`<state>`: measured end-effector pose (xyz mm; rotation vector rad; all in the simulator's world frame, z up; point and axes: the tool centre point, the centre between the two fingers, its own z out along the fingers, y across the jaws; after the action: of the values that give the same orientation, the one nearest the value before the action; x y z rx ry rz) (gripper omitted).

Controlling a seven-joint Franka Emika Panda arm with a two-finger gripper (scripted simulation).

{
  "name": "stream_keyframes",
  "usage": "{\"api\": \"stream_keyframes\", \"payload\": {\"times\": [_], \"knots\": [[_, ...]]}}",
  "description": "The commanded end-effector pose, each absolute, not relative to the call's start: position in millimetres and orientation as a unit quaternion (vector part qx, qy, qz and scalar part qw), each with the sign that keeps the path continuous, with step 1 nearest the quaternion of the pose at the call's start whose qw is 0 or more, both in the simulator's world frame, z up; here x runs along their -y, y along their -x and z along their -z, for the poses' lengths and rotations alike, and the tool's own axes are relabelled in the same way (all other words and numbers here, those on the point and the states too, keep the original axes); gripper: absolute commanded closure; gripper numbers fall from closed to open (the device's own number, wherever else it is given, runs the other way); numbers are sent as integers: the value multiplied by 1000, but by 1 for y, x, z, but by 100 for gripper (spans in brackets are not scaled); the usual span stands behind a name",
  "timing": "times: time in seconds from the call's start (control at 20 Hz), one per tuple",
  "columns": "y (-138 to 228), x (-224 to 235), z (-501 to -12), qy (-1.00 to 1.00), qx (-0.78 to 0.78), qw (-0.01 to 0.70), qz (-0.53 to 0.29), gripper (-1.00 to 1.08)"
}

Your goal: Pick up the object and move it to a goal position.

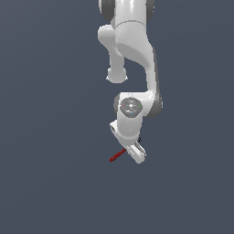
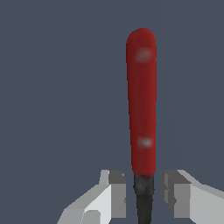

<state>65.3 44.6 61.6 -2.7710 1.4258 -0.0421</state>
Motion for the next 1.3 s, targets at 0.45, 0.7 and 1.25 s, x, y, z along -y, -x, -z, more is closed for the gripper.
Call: {"api": "stream_keyframes", "payload": {"times": [0.45,0.7,1.25], "knots": [[-86,-13,-201,926,-371,48,49,108],[-94,2,-268,940,-328,65,64,108],[-106,32,-401,961,-239,100,94,108]]}}
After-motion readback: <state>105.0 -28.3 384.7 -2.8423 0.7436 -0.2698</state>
